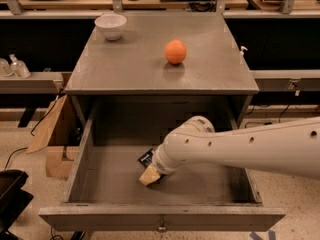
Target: Pick rxbar blueberry from top drawer and place on counter
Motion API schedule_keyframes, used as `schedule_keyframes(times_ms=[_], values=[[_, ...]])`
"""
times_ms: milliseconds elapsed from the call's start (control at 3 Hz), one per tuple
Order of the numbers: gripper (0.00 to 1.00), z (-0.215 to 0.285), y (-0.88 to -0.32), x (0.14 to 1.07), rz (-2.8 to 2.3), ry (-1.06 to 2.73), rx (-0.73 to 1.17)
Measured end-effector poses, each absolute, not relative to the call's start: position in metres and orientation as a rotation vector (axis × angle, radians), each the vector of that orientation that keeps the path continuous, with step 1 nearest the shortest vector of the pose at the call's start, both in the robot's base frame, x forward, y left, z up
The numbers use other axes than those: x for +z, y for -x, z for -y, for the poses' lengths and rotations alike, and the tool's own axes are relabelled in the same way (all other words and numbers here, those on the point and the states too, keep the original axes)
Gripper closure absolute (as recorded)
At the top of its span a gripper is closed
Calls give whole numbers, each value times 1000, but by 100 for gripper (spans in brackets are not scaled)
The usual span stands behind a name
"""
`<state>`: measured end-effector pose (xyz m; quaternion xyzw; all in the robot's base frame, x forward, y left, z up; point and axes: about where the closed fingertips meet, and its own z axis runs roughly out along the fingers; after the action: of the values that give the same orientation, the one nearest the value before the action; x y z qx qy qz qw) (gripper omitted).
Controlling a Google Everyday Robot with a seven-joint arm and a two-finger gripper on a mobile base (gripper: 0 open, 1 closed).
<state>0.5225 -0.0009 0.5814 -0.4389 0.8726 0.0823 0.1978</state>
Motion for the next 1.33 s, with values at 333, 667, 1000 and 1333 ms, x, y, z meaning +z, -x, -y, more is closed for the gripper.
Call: schedule_keyframes(times_ms=[333,667,1000,1333], values=[[100,1,-522,590,-2442,1228,230],[100,0,-522,595,-2440,1235,235],[100,-6,-517,599,-2422,1280,267],[100,-6,-520,671,-2346,1296,282]])
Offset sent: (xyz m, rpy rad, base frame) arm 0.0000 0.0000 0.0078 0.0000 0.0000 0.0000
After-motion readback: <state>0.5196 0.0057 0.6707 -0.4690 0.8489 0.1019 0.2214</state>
